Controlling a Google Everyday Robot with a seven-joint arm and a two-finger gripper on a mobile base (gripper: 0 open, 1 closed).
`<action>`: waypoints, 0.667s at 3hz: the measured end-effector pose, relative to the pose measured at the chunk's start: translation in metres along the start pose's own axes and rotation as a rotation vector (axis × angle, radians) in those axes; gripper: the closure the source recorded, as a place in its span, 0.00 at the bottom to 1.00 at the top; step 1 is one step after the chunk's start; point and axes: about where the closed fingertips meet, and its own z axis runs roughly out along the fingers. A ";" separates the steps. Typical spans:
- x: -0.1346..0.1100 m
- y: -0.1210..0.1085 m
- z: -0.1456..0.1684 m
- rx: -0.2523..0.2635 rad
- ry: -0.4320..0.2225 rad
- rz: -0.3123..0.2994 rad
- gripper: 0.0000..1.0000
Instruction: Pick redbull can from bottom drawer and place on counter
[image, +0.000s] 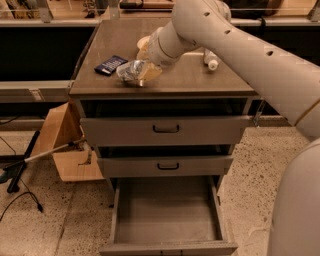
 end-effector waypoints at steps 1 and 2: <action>0.000 0.000 0.000 0.000 0.000 0.000 0.27; 0.000 0.000 0.000 0.000 0.000 0.000 0.04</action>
Offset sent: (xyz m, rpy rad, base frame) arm 0.0000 0.0000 0.0000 0.0000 0.0000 0.0000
